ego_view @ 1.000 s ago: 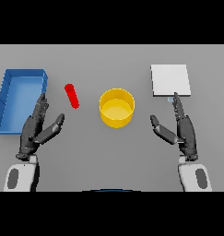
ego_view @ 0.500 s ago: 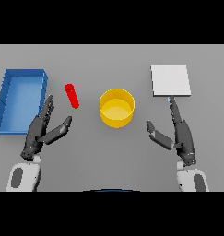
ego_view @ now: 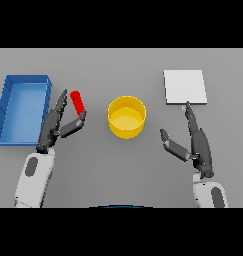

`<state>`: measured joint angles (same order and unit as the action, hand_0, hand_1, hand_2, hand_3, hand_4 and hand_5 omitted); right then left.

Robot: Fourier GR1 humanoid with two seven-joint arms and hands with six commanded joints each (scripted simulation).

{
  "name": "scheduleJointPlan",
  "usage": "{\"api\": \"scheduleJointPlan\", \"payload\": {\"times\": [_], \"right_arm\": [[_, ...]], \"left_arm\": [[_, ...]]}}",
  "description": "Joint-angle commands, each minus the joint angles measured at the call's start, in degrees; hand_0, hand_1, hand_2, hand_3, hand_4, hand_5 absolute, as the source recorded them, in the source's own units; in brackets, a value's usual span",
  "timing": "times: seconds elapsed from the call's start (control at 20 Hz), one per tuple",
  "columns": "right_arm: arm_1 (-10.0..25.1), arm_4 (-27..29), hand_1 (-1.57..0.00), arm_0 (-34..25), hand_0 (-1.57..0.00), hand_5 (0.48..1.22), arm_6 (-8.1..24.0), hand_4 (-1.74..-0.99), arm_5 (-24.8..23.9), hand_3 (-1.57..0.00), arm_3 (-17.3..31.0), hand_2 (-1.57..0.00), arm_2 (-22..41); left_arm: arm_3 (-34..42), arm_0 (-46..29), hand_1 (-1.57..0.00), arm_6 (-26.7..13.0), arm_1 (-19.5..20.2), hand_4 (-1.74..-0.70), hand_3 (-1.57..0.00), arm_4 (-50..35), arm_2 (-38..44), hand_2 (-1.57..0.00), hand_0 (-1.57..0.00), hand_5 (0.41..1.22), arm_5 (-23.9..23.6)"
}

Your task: Pick up the red beaker and tilt it to pour out 1 green nut into yellow bowl. Pick up the yellow bowl and place it on the metallic measuring scale.

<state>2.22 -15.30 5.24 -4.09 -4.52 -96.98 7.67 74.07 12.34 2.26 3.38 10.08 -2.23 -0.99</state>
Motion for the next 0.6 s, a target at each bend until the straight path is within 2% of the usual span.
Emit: {"api": "scheduleJointPlan", "payload": {"times": [0.0,0.05,0.25,0.35,0.55], "right_arm": [[0.0,0.0,0.00,0.2,0.00,0.635,-0.6,-1.274,0.0,0.00,0.4,0.00,0.1],[0.4,0.3,0.00,0.6,0.00,0.635,-1.5,-1.268,0.3,0.00,0.6,0.00,-0.2],[-0.3,-0.2,0.00,1.0,0.00,0.640,-0.6,-1.267,0.1,0.00,-0.5,0.00,0.5],[-0.2,0.3,0.00,0.2,0.00,0.644,0.4,-1.272,0.0,0.00,-0.7,0.00,-0.1],[-0.1,0.4,0.00,0.4,0.00,0.642,0.2,-1.269,0.3,0.00,-0.3,0.00,-0.1]], "left_arm": [[-1.7,1.5,0.00,0.6,0.4,-1.27,0.00,-0.3,0.7,0.00,0.00,0.673,0.1],[-3.7,2.7,0.00,1.3,0.3,-1.27,0.00,-0.4,1.2,0.00,0.00,0.677,0.1],[-8.7,7.6,0.00,1.4,0.0,-1.29,0.00,-0.1,1.9,0.00,0.00,0.688,-0.2],[-10.6,8.2,0.00,2.8,-0.3,-1.30,0.00,0.6,1.7,0.00,0.00,0.691,-0.7],[-15.0,12.1,0.00,2.6,-0.4,-1.29,0.00,0.6,2.7,0.00,0.00,0.683,-0.9]]}}
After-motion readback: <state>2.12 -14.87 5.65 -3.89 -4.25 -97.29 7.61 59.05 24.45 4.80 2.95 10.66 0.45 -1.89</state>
